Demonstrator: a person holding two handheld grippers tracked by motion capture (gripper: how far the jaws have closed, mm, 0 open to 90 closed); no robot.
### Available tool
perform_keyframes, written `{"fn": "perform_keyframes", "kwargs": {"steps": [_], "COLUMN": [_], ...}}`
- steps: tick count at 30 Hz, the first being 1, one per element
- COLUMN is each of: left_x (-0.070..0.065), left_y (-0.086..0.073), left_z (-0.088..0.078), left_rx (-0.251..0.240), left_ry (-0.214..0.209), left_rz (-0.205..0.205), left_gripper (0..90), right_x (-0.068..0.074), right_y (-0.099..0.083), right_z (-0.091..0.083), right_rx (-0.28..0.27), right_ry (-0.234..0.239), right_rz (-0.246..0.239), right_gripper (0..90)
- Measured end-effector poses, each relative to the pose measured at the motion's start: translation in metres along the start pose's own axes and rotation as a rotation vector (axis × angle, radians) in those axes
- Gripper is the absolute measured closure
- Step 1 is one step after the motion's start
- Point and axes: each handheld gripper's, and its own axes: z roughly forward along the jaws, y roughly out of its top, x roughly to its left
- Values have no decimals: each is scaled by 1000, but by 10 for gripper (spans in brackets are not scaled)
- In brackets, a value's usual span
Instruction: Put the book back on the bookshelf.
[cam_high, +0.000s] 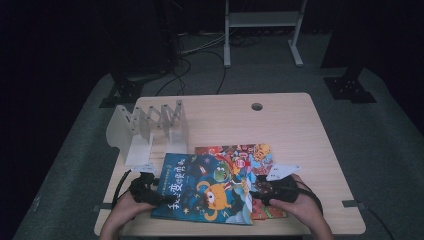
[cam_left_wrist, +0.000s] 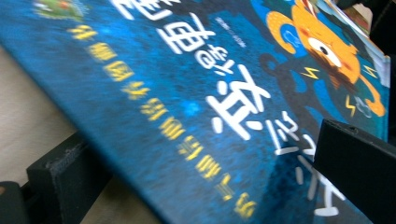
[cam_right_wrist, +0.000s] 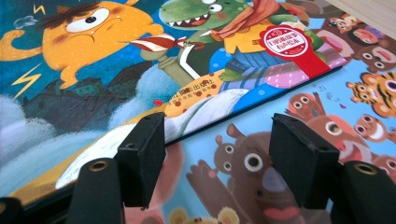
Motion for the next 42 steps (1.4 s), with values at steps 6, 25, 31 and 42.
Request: {"fn": "perform_keyframes", "kwargs": {"steps": [6, 25, 31, 42], "left_x": [0, -21, -30, -37], "left_y": [2, 26, 42, 79], "left_z": [-5, -38, -55, -79], "left_rx": [30, -45, -57, -69], "left_ry": [14, 49, 50, 48], "left_rz": [-18, 47, 86, 128], "left_gripper": [0, 0, 91, 339], "right_x": [2, 3, 3, 8], "right_y": [4, 6, 8, 10], "right_z": [5, 9, 10, 11], "right_rx": [5, 4, 18, 26], "right_ry": [6, 25, 29, 28], "right_rz": [-6, 3, 7, -2], "right_gripper": [342, 335, 332, 339]}}
